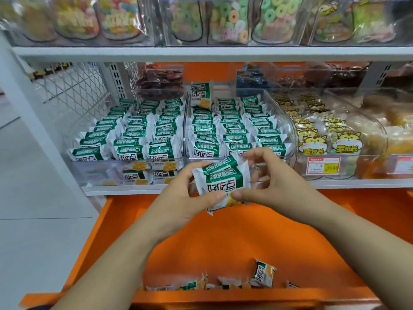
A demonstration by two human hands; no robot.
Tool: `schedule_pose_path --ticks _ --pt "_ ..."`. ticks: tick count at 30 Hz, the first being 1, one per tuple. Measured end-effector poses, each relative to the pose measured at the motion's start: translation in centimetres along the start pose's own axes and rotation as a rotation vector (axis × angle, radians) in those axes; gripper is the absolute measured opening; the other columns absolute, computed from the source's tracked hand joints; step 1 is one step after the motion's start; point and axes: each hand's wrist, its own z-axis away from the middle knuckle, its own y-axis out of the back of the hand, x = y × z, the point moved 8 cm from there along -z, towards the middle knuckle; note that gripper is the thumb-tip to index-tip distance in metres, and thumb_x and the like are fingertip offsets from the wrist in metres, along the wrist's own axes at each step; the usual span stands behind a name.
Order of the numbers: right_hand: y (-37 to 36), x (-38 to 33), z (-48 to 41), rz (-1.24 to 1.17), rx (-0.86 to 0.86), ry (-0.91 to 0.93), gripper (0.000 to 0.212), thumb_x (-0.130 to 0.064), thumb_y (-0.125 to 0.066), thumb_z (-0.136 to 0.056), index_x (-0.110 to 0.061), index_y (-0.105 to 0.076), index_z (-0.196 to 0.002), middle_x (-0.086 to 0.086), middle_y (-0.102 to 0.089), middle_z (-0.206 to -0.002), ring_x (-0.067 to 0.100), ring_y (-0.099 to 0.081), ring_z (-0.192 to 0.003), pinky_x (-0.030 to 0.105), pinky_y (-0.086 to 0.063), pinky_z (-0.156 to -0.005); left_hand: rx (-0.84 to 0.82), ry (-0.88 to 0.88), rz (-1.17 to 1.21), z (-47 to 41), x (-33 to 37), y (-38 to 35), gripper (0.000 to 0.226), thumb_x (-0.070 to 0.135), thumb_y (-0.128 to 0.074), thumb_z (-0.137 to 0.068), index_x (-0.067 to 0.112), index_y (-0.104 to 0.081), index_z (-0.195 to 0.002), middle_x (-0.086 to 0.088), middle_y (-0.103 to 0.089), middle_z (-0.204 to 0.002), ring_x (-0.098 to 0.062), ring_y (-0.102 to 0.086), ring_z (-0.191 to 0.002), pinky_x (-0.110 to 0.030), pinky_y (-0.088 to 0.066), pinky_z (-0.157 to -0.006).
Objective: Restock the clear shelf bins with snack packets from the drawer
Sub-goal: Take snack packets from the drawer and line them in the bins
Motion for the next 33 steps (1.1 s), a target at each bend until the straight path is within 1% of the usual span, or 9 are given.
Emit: schedule_pose_path --ticks 3,8,10,13,15,18,25,29,33 --pt "-0.5 -1.4 -0.1 -0.028 -0.053 0.057 0.089 -0.049 -0.07 -0.06 -0.056 -0.02 -0.134 -0.039 -0.034 -0.115 -0.022 -0.044 -0.098 0.006 -0.045 -0.078 -0.039 -0.03 -0.06 -0.5 1.3 0.4 0.047 0.01 -0.068 -0.081 0.038 -0.048 -0.113 0.027 -0.068 -0.091 0.009 -0.064 -0.088 -0.009 -0.05 -0.07" --pt "0.7 -3.3 -2.8 -0.058 -0.024 0.117 0.059 -0.04 -0.075 -0.062 -0.045 -0.049 -0.114 0.002 -0.059 -0.113 0.022 -0.071 -0.075 0.04 -0.059 -0.071 0.054 -0.108 -0.218 -2.4 2.9 2.8 0.055 0.042 -0.07 -0.069 0.044 -0.048 -0.12 0.016 -0.064 -0.105 0.004 -0.063 -0.091 -0.017 -0.053 -0.076" --pt "1.9 -3.7 -4.7 -0.053 0.089 0.125 0.056 -0.034 -0.077 -0.067 -0.037 -0.048 -0.115 0.0 -0.057 -0.114 0.009 -0.07 -0.07 0.026 -0.058 -0.064 0.204 -0.176 -0.426 -3.2 3.5 5.0 0.052 0.046 -0.067 -0.078 0.045 -0.045 -0.126 0.025 -0.054 -0.117 0.009 -0.055 -0.1 -0.015 -0.047 -0.08" --pt "3.3 -3.1 -8.7 -0.112 0.246 0.116 0.05 -0.012 -0.073 -0.081 -0.021 -0.044 -0.121 0.001 -0.058 -0.111 -0.008 -0.064 -0.068 0.007 -0.047 -0.055 0.317 -0.225 -0.74 -4.2 3.6 7.2 0.04 0.033 -0.056 -0.093 0.036 -0.048 -0.132 0.013 -0.048 -0.133 -0.001 -0.048 -0.114 -0.018 -0.034 -0.091" --pt "3.7 -2.1 -11.8 -0.113 0.335 0.083 0.049 -0.016 -0.073 -0.083 -0.021 -0.042 -0.12 0.005 -0.06 -0.115 -0.002 -0.065 -0.078 0.012 -0.05 -0.067 0.321 -0.225 -0.851 -4.8 3.0 8.0 0.039 0.026 -0.052 -0.096 0.032 -0.05 -0.134 0.008 -0.046 -0.138 -0.008 -0.045 -0.121 -0.021 -0.03 -0.101" --pt "3.8 -0.7 -16.5 -0.003 0.414 0.024 0.061 -0.027 -0.073 -0.084 -0.018 -0.037 -0.132 0.008 -0.045 -0.14 0.022 -0.048 -0.124 0.032 -0.04 -0.101 0.281 -0.212 -0.951 -5.4 2.3 7.8 0.047 0.016 -0.047 -0.096 0.03 -0.043 -0.141 0.005 -0.041 -0.145 -0.02 -0.048 -0.123 -0.044 -0.032 -0.11" --pt "1.7 -0.7 -23.8 0.196 0.265 0.003 0.053 -0.022 -0.066 -0.089 -0.011 -0.035 -0.13 0.011 -0.044 -0.131 0.016 -0.046 -0.091 0.016 -0.034 -0.051 0.204 -0.209 -0.974 -5.7 0.4 7.9 0.053 0.01 -0.044 -0.097 0.033 -0.035 -0.144 0.01 -0.034 -0.15 -0.014 -0.036 -0.135 -0.039 -0.026 -0.114" --pt "1.2 -0.5 -25.4 0.335 0.127 0.022 0.056 -0.027 -0.063 -0.091 -0.013 -0.034 -0.137 0.007 -0.038 -0.134 0.017 -0.042 -0.103 0.008 -0.037 -0.067 0.212 -0.253 -0.995 -5.4 0.1 8.1 0.056 0.005 -0.047 -0.096 0.029 -0.035 -0.145 0.009 -0.04 -0.147 -0.013 -0.037 -0.135 -0.03 -0.022 -0.112" --pt "1.4 0.2 -25.3 0.56 0.205 0.034 0.067 -0.04 -0.063 -0.089 -0.016 -0.03 -0.143 0.017 -0.035 -0.138 0.028 -0.05 -0.107 0.03 -0.04 -0.085 0.236 -0.24 -1.011 -5.3 0.1 7.9 0.056 0.007 -0.046 -0.096 0.029 -0.034 -0.146 0.01 -0.038 -0.148 -0.012 -0.034 -0.136 -0.029 -0.019 -0.113"
